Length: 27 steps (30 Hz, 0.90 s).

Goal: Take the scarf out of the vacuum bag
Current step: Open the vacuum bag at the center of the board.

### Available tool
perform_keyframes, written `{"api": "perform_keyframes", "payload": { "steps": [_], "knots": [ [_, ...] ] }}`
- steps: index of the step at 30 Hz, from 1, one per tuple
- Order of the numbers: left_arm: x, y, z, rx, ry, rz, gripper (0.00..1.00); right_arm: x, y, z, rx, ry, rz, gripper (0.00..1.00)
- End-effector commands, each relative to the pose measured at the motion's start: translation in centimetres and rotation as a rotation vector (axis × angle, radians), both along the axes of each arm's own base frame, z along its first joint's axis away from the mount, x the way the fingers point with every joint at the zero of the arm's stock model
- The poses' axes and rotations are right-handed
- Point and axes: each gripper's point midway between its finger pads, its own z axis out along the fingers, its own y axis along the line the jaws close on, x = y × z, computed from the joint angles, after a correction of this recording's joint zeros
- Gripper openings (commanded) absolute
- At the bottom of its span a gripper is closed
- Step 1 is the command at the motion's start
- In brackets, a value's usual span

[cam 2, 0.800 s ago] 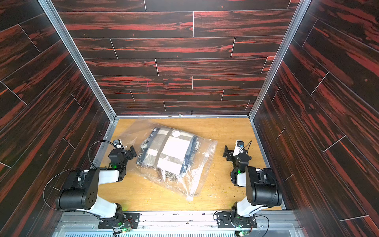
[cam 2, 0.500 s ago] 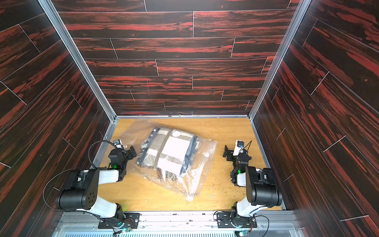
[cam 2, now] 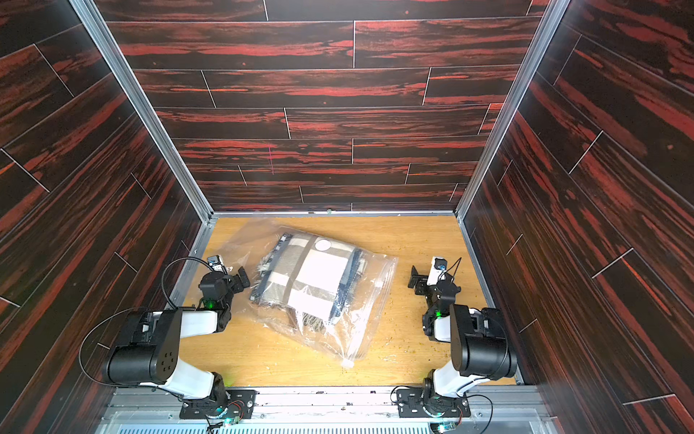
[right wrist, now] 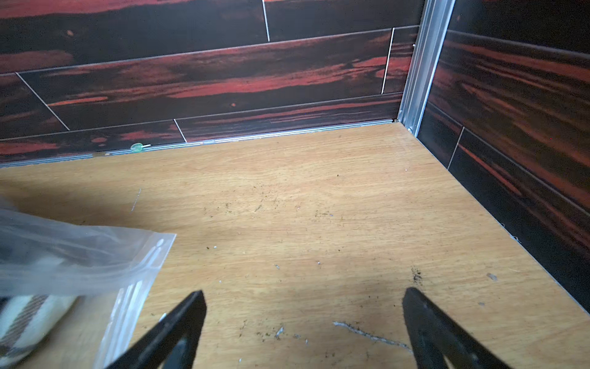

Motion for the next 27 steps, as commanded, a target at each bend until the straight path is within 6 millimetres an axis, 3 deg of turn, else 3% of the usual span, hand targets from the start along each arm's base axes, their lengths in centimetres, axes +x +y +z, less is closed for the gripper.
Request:
{"api": "perform_keyframes", "payload": {
  "steps": [1,10,17,23,27],
  "knots": [
    [0.1,0.0,0.2,0.015,0.005,0.0,1.0,0.2,0.0,0.4,0.013,-0.007,0.007,0.99],
    [0.1,0.0,0.3,0.018,-0.001,-0.001,1.0,-0.1,-0.2,0.9,0.012,-0.029,-0.005,0.99],
    [-0.2,1.2,4.0,0.01,0.064,0.082,1.0,-0.9,-0.6,3.5,-0.023,-0.057,-0.074,0.98],
    [-2.0,3.9,7.8,-0.008,0.087,0.286,0.99,-0.9,-0.5,5.9,-0.075,-0.016,-0.179,0.98],
    [-2.3,2.7,10.3,-0.058,0.099,0.262,0.99,-1.0,0.1,7.7,-0.057,0.06,-0.227,0.98]
  ]
}}
